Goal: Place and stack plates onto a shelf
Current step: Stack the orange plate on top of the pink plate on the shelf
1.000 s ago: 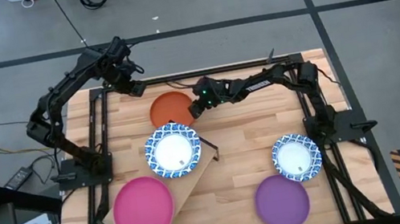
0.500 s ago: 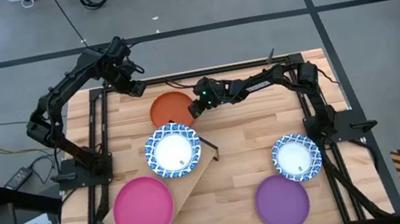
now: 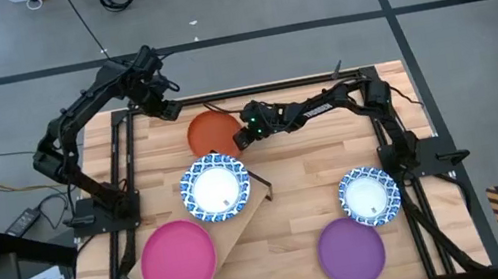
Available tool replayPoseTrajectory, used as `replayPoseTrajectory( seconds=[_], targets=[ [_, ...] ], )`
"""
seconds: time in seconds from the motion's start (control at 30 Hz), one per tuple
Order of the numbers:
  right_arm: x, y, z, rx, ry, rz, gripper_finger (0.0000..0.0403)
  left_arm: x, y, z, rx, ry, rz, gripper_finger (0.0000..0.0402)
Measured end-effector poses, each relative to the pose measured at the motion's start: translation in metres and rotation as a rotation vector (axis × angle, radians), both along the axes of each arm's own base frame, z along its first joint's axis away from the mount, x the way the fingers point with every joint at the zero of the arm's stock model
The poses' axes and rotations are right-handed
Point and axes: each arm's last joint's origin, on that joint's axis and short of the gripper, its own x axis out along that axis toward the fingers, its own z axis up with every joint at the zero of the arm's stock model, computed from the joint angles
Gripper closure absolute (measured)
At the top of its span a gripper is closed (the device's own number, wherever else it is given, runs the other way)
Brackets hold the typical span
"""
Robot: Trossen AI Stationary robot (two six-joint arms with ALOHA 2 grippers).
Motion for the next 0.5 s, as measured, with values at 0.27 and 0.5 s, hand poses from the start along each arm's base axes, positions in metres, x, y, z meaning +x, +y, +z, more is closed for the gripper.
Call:
replayPoseTrajectory(
  seconds=[0.27,0.5],
  targets=[
    [0.0010,-0.0030,0.0024,0.009,-0.043,-0.030,0.0357,-0.0002,0.0000,0.0000,-0.001,0.001,0.000,0.0210],
    [0.0004,-0.0056,0.0029,0.013,-0.052,-0.037,0.0370,-0.0002,0.0000,-0.0001,-0.001,0.001,0.000,0.0210]
  ],
)
